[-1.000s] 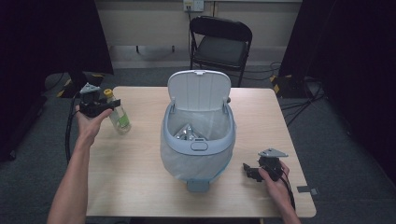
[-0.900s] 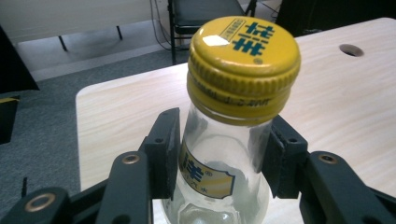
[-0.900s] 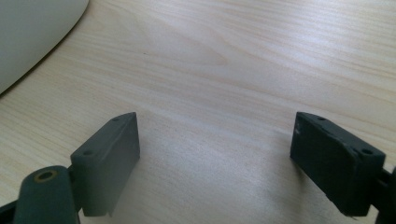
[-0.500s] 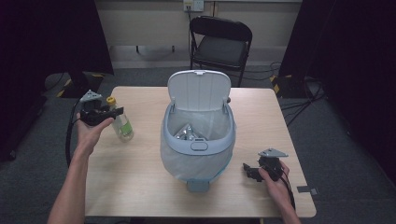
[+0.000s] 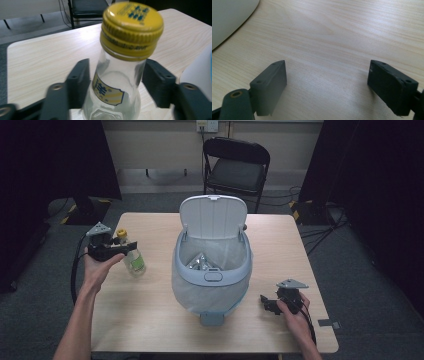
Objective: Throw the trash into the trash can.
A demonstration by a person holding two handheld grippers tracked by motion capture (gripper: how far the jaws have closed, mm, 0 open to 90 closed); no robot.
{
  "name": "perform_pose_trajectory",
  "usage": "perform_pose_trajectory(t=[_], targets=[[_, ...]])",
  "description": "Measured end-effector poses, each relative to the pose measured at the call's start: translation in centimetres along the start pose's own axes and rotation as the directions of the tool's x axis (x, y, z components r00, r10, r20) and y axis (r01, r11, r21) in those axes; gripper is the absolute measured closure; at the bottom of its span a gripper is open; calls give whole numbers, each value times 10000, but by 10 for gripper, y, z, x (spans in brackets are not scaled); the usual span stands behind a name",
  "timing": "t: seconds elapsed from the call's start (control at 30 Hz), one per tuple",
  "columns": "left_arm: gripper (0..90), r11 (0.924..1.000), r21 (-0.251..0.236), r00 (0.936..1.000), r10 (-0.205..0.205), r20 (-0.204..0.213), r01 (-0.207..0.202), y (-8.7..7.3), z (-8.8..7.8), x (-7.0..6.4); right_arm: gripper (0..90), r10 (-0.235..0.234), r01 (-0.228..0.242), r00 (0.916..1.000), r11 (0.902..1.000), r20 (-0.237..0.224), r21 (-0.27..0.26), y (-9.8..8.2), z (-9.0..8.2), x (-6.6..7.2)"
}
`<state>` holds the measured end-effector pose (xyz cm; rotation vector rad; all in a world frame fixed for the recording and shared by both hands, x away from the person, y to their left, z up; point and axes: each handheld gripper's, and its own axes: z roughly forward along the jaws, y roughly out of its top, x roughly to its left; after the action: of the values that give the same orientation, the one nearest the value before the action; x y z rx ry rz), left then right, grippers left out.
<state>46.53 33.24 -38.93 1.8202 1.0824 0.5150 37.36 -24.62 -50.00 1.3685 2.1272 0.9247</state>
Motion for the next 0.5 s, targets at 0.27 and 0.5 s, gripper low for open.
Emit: perform_pose_trajectory(t=[0.27, 0.5], targets=[[209, 9998, 7, 9992, -199, -352, 199, -20, 5, 3, 146, -1, 1, 10000, 10000, 1, 1, 0, 0, 0], [173, 9992, 351, 9985, -174, -513, 192, -35, 17, 4, 146, 0, 0, 10000, 10000, 4, 0, 0, 0, 0]])
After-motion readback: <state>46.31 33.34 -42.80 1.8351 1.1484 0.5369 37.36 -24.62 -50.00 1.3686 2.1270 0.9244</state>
